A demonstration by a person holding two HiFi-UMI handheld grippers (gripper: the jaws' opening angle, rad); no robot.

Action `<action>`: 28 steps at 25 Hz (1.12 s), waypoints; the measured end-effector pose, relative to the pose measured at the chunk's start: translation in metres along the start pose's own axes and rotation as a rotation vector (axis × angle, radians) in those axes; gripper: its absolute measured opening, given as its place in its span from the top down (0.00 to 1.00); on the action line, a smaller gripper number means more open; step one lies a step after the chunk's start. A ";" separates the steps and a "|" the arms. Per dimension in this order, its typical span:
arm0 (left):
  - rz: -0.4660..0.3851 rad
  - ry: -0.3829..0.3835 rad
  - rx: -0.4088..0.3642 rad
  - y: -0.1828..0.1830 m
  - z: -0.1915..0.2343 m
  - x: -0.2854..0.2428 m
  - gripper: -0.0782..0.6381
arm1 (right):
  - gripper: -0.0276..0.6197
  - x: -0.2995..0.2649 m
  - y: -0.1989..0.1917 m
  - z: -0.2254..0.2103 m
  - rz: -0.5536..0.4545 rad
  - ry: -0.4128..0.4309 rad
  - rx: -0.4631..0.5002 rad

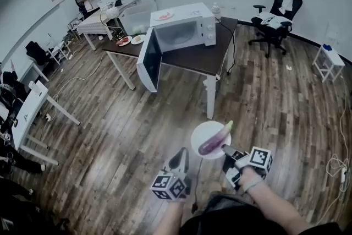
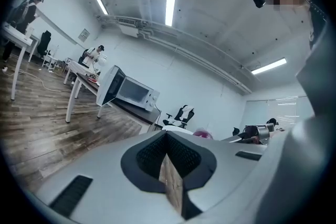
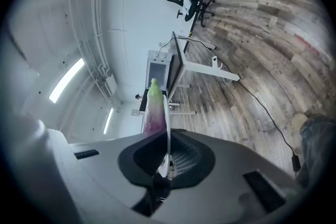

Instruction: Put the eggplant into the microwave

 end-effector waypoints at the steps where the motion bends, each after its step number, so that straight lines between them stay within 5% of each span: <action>1: -0.001 0.005 0.000 0.002 0.002 -0.008 0.89 | 0.94 -0.006 0.007 0.001 0.004 0.000 0.002; 13: -0.050 0.053 -0.016 0.016 0.022 -0.095 0.89 | 0.94 -0.071 0.081 0.015 0.037 0.020 0.022; 28: -0.023 0.070 -0.009 0.017 0.039 -0.137 0.89 | 0.94 -0.114 0.119 0.010 0.036 -0.017 -0.004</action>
Point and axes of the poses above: the fingertips, and each gripper's own axes: x backward along the fingers, z to its left, y out of its top, the point moved 9 cm from there along x, backward along the fingers, and after that the axes turned 3 degrees about -z, right-handed, at the moved point
